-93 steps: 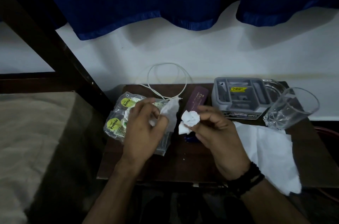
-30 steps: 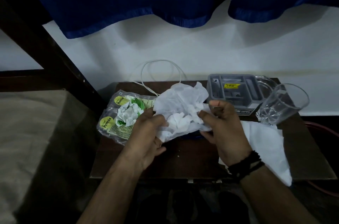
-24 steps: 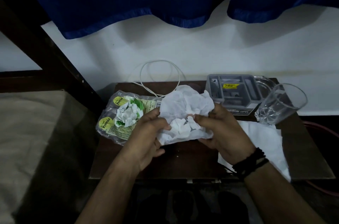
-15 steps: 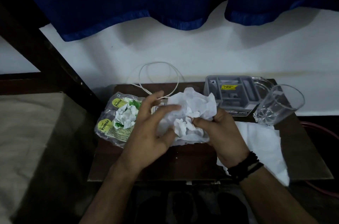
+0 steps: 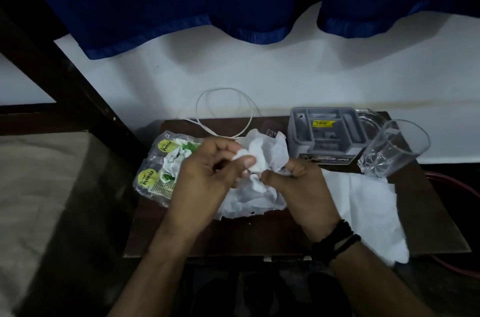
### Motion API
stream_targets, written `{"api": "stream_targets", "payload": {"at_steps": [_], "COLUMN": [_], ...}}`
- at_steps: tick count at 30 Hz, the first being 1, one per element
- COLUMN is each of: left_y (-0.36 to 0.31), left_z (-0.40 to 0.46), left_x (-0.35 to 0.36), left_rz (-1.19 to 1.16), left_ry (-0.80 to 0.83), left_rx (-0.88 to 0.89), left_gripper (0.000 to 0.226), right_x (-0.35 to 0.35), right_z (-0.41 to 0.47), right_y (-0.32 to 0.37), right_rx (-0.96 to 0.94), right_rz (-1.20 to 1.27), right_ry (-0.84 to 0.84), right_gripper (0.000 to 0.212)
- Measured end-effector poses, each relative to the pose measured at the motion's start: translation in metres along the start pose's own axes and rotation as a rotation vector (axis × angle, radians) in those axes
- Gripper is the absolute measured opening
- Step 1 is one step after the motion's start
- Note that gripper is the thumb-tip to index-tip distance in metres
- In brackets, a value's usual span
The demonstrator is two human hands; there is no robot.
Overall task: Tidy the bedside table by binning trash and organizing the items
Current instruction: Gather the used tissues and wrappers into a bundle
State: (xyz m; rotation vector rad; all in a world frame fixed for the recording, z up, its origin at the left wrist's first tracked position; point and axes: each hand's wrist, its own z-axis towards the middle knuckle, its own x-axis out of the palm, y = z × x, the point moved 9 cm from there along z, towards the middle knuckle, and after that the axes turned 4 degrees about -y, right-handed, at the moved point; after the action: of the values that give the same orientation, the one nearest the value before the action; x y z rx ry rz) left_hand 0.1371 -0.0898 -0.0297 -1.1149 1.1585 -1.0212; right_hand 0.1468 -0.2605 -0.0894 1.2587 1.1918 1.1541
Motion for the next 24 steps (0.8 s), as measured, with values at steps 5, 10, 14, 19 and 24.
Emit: {"api": "stream_targets", "payload": {"at_steps": [5,10,14,19,24], "left_y": [0.011,0.006,0.001,0.003,0.06], "left_z": [0.001,0.002,-0.001,0.013,0.021], "left_x": [0.001,-0.002,0.006,-0.05,-0.121], "left_rz": [0.186,0.287,0.323,0.371,0.76], "left_ry": [0.016,-0.017,0.104,-0.185,-0.364], "left_rx": [0.041,0.126,0.198,0.201,0.001], "left_gripper": [0.009,0.008,0.017,0.018,0.028], "right_x": [0.018,0.028,0.017,-0.015,-0.027], "right_z": [-0.007,-0.014,-0.007,0.006,0.009], "right_y": [-0.001,0.001,-0.001,-0.002,-0.003], "right_rx": [0.094,0.235,0.143,0.072,0.0], "right_rz": [0.21,0.421,0.345,0.25,0.143], "right_ry": [0.155,0.261,0.154,-0.076,-0.151], "right_gripper": [0.026,0.025,0.024,0.017,0.021]}}
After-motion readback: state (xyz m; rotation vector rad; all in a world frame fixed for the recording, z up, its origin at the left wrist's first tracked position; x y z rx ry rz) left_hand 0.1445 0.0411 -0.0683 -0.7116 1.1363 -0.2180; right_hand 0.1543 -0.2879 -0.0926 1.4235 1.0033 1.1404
